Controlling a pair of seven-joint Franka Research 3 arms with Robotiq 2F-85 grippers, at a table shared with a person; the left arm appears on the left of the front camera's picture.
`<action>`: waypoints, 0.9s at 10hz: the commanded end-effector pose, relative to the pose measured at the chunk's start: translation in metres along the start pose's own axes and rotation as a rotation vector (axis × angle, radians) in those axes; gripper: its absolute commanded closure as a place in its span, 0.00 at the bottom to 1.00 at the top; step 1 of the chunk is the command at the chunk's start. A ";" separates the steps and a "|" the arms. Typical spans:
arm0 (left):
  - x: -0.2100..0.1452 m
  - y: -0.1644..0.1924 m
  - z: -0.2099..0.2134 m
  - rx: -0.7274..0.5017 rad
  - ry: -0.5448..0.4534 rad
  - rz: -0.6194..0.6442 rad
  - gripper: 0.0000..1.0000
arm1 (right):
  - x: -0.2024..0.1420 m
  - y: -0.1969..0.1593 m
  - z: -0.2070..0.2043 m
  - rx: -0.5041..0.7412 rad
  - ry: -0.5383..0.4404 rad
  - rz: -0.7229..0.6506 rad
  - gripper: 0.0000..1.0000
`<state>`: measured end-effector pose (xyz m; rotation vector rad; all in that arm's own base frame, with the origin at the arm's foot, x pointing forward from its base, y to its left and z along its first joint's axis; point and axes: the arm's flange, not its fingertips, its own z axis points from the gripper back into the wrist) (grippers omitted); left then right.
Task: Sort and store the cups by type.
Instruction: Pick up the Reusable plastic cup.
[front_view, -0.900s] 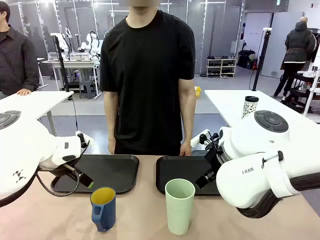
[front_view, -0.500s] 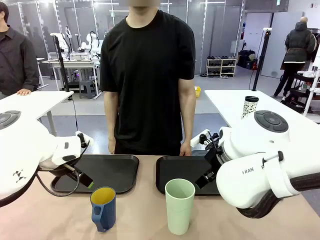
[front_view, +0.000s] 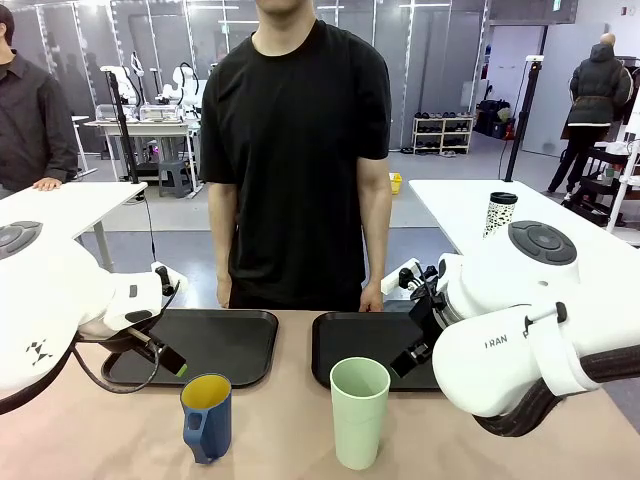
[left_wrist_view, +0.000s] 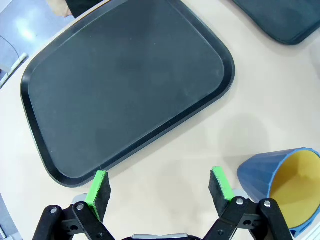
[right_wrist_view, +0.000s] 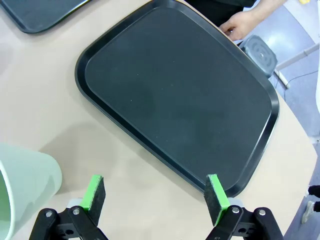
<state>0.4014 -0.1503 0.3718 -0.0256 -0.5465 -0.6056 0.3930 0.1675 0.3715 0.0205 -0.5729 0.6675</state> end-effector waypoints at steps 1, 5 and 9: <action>0.000 0.000 0.000 0.000 0.000 0.001 0.00 | 0.000 0.000 0.000 0.000 0.000 -0.003 0.00; 0.000 0.000 0.000 0.000 0.000 0.001 0.00 | 0.000 0.000 0.000 0.000 0.000 -0.003 0.00; 0.000 0.000 0.000 0.000 0.000 0.001 0.00 | 0.000 0.000 0.000 0.000 0.000 -0.003 0.00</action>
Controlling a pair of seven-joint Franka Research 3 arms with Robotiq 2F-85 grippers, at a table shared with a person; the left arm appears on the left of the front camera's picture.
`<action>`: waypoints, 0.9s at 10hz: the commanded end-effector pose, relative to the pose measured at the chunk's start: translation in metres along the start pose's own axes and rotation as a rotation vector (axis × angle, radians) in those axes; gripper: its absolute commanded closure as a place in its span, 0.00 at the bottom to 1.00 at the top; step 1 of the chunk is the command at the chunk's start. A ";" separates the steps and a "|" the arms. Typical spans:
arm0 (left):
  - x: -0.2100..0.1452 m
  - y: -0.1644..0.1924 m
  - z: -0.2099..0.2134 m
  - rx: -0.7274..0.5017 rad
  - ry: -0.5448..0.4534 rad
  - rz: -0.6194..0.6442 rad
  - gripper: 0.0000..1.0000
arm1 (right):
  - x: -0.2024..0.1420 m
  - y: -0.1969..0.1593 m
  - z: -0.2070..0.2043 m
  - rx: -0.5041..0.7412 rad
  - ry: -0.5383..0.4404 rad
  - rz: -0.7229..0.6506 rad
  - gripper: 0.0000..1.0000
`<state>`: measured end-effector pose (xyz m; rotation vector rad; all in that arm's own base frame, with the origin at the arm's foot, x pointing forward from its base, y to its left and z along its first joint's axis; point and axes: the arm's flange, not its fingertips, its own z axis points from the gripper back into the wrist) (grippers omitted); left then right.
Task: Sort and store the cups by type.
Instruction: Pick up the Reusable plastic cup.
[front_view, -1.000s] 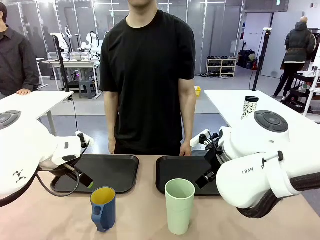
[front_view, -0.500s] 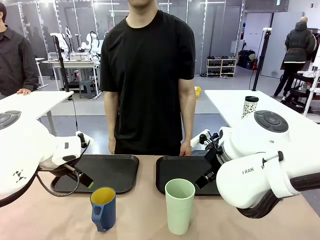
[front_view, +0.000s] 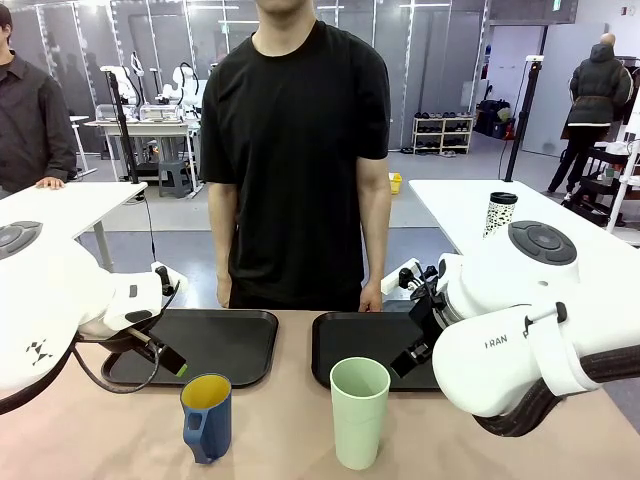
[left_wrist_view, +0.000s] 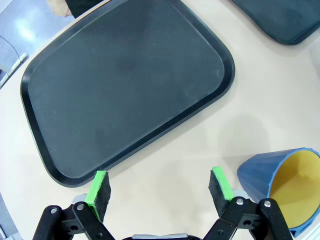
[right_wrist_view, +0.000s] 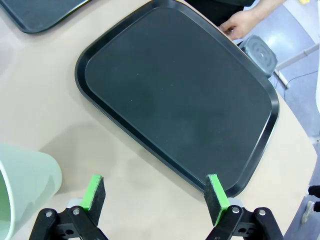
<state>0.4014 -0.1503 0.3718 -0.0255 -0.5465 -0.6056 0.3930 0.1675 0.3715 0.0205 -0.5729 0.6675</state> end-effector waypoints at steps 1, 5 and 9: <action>0.000 0.000 0.000 0.000 0.000 0.001 0.00 | 0.000 0.000 0.000 0.001 0.000 -0.003 0.00; 0.004 0.001 0.004 0.007 -0.014 0.010 0.00 | 0.003 -0.004 0.009 -0.008 -0.002 -0.020 0.00; 0.029 -0.026 0.079 0.044 -0.131 0.056 0.00 | 0.037 0.006 0.100 -0.180 -0.045 -0.117 0.00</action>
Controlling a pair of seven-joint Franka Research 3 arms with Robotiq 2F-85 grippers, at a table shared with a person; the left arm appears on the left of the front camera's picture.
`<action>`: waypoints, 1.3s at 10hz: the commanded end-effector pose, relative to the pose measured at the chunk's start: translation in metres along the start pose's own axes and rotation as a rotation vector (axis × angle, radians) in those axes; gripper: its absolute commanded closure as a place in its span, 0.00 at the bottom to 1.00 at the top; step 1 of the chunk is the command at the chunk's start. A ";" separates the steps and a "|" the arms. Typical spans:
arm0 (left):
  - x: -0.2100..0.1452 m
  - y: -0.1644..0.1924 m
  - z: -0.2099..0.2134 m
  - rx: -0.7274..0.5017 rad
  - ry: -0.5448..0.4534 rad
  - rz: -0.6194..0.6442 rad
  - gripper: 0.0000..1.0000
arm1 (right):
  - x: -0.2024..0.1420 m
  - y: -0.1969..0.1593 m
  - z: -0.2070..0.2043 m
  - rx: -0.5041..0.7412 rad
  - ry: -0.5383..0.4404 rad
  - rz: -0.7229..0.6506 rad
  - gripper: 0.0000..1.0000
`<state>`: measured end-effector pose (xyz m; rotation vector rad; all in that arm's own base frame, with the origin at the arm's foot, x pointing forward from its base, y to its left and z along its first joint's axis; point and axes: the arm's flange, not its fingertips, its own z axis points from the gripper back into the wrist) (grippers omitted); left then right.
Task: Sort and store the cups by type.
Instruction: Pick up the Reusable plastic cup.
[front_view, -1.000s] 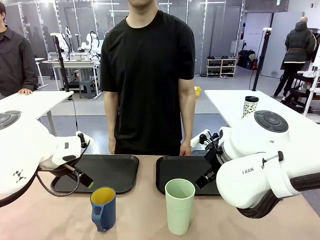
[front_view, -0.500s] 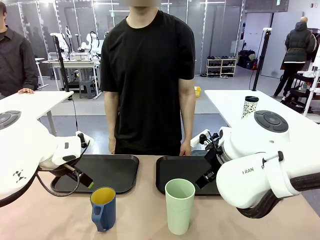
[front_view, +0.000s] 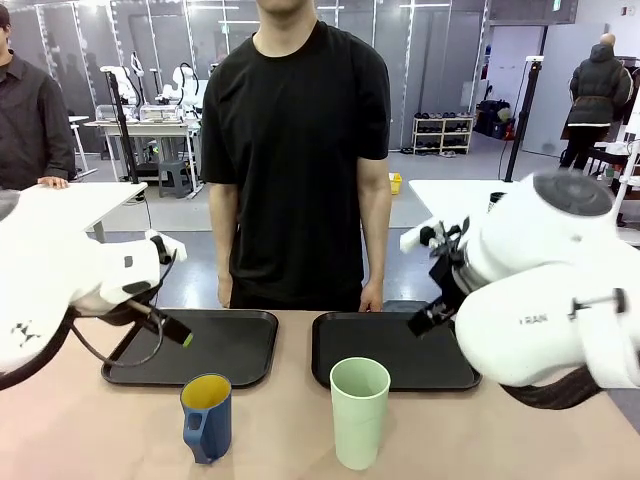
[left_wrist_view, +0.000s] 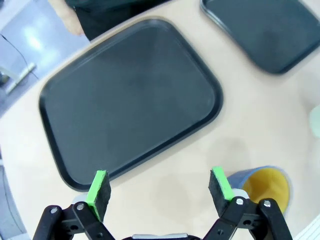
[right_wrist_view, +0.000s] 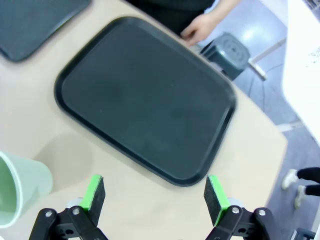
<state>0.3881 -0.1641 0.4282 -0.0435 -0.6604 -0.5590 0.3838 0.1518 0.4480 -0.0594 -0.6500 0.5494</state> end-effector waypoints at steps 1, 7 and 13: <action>0.009 -0.024 0.044 0.029 -0.053 0.006 0.00 | 0.019 0.030 0.054 -0.087 -0.038 -0.047 0.00; 0.009 -0.043 0.070 0.033 -0.139 -0.043 0.00 | 0.020 0.058 0.095 -0.152 -0.098 -0.002 0.00; 0.004 -0.005 0.055 0.080 -0.125 -0.022 0.00 | 0.015 0.024 0.071 -0.197 -0.043 -0.024 0.00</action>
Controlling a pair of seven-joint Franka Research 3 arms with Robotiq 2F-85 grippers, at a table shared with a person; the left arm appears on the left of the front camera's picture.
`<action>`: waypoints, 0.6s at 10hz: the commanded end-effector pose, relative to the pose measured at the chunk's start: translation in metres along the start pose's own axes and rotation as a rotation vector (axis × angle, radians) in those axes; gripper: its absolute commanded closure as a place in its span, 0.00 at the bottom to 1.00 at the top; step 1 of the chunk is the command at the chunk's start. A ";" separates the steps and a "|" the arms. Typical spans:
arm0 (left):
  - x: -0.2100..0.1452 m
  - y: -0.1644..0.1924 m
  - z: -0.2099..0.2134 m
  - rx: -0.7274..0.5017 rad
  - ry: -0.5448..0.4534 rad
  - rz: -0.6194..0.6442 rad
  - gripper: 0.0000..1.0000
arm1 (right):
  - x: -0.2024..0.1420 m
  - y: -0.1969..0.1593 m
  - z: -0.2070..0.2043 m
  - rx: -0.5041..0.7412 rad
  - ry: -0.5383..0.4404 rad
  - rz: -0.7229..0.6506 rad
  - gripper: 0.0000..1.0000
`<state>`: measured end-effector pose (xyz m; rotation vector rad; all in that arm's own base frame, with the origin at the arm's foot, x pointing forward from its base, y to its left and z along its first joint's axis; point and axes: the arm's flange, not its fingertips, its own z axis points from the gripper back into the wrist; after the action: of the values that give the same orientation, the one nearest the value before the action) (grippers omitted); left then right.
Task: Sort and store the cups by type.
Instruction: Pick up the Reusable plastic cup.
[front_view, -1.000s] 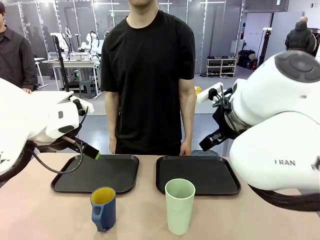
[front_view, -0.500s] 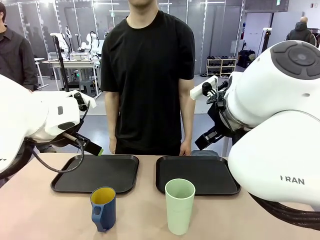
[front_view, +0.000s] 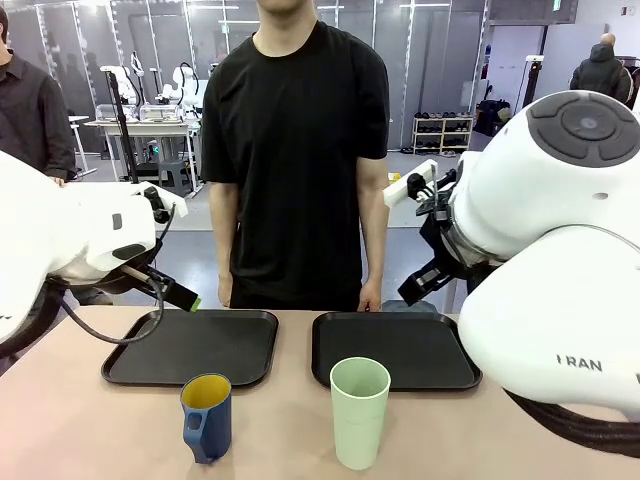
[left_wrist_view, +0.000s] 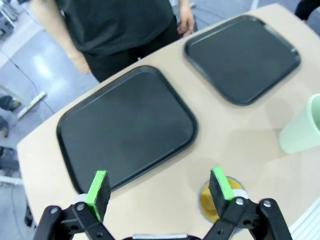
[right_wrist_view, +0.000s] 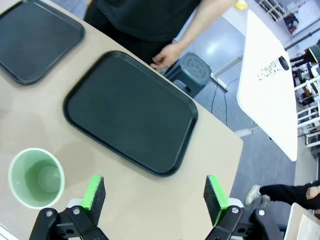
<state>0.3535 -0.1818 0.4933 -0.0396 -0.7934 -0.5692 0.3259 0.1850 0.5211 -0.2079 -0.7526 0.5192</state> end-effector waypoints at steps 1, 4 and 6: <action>-0.027 0.045 -0.021 0.050 0.013 0.018 0.00 | -0.009 -0.035 -0.040 -0.025 0.049 -0.090 0.00; -0.035 0.114 -0.056 0.043 0.066 0.087 0.00 | -0.021 -0.089 -0.094 0.011 0.132 -0.139 0.00; -0.032 0.144 -0.076 0.058 0.096 0.150 0.00 | -0.026 -0.113 -0.122 0.038 0.160 -0.198 0.00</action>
<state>0.4373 -0.0600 0.4385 0.0052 -0.6877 -0.4066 0.4210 0.0750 0.4562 -0.1539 -0.5917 0.3203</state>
